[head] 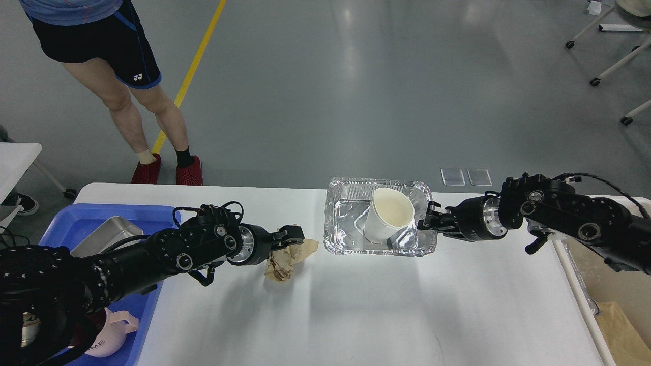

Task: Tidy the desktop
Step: 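Reach the left gripper to the crumpled brown paper and grasp it, then lift the brown paper and carry it over the foil tray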

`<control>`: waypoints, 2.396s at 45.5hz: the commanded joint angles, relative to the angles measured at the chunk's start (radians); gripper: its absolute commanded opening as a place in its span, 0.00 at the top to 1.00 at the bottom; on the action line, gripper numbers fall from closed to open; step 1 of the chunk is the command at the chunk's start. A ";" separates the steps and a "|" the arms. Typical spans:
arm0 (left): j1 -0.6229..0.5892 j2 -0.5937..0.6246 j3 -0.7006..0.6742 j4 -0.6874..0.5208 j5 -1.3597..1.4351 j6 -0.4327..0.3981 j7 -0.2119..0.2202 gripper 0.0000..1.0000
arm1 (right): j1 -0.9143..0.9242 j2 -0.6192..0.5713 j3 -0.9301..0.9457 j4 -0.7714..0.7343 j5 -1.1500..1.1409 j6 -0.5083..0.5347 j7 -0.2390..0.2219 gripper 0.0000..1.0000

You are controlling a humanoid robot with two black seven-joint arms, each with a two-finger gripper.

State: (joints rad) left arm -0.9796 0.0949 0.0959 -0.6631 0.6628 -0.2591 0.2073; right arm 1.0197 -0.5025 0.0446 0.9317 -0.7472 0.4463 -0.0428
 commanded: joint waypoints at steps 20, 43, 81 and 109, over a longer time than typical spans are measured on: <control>0.038 -0.047 0.005 0.040 0.001 0.006 0.012 0.62 | -0.013 -0.002 0.000 -0.001 0.000 0.000 0.000 1.00; 0.033 -0.026 -0.010 0.034 -0.005 -0.012 0.006 0.97 | -0.020 -0.001 0.000 -0.001 0.000 -0.001 -0.002 1.00; -0.232 0.960 -0.261 -0.931 -0.020 -0.275 0.007 0.97 | -0.021 0.001 0.012 -0.001 0.000 0.000 -0.002 1.00; -0.209 0.810 -0.444 -0.886 -0.026 -0.293 0.023 0.97 | -0.021 -0.001 0.012 -0.001 0.000 -0.001 -0.002 1.00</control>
State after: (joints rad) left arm -1.2216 1.0043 -0.3616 -1.5778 0.6229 -0.5985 0.2278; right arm 0.9986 -0.5021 0.0568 0.9309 -0.7471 0.4451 -0.0442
